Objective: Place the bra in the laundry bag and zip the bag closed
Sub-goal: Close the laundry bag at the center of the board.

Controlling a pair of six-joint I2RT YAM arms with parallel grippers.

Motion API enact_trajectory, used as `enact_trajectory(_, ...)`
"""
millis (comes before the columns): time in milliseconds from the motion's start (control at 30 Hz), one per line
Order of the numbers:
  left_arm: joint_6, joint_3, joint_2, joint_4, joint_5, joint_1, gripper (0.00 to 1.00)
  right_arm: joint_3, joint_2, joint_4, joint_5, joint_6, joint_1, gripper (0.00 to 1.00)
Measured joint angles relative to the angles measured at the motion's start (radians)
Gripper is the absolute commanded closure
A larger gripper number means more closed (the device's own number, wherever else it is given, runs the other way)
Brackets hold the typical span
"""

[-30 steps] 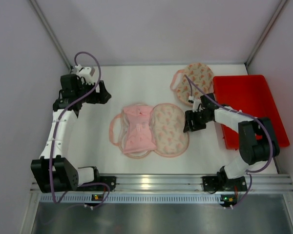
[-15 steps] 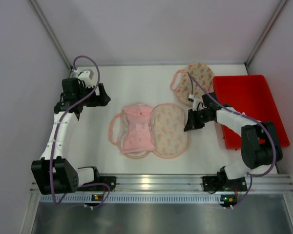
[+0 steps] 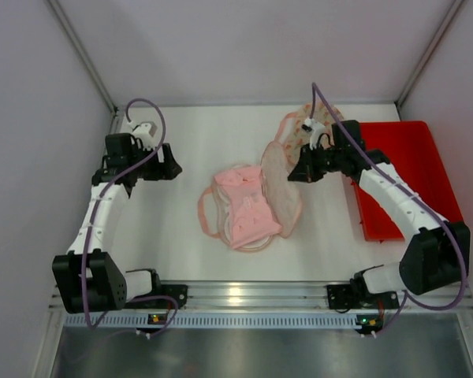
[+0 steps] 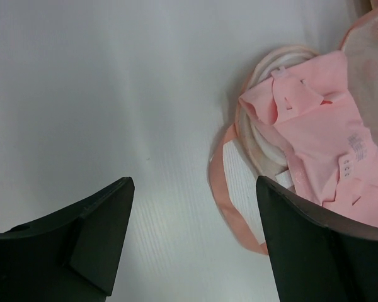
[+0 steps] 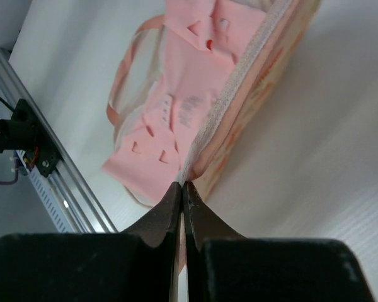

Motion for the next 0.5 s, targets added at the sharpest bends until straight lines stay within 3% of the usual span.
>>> enact_trajectory(233,-0.030,-0.052,0.058,-0.002,0.035,0.000,0.21,0.055,0.162,0.090,-0.018,0.029,0.206,1.00)
enact_trajectory(500,-0.132,-0.108,0.135,-0.019,0.228,0.000,0.25,0.179,0.420,0.161,-0.019,0.069,0.405,1.00)
